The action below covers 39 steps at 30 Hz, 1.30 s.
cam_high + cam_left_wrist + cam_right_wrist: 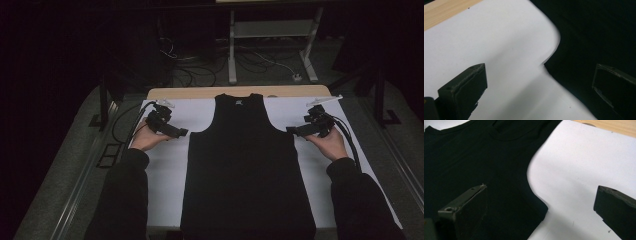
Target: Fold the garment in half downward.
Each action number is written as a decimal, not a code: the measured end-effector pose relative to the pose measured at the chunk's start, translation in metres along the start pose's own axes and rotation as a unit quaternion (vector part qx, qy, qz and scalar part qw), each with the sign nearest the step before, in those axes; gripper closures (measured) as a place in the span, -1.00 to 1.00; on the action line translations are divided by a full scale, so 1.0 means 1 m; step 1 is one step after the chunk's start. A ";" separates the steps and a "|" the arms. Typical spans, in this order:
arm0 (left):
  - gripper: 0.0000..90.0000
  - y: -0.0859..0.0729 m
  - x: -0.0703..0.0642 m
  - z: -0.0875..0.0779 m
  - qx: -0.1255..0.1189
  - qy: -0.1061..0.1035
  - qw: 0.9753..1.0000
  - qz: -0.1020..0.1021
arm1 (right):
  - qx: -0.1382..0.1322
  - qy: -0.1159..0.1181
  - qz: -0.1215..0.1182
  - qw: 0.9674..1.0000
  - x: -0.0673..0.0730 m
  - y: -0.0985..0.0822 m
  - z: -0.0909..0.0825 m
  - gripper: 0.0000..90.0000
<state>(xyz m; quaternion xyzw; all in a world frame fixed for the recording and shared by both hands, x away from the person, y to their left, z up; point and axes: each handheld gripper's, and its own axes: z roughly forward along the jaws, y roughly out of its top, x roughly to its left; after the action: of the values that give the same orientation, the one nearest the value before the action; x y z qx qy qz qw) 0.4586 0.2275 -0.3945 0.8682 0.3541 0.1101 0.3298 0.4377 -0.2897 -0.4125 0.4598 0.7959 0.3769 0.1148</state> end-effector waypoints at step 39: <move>-0.47 -0.007 0.001 0.044 0.014 -0.066 0.996 -0.056 | 0.047 0.040 0.039 0.997 -0.018 -0.017 0.023 -0.61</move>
<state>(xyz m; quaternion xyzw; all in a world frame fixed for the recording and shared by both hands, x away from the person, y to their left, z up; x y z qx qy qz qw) 0.4740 0.2101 -0.4321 0.8568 0.3813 0.0290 0.3459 0.4487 -0.2977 -0.4431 0.4797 0.7984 0.3609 0.0463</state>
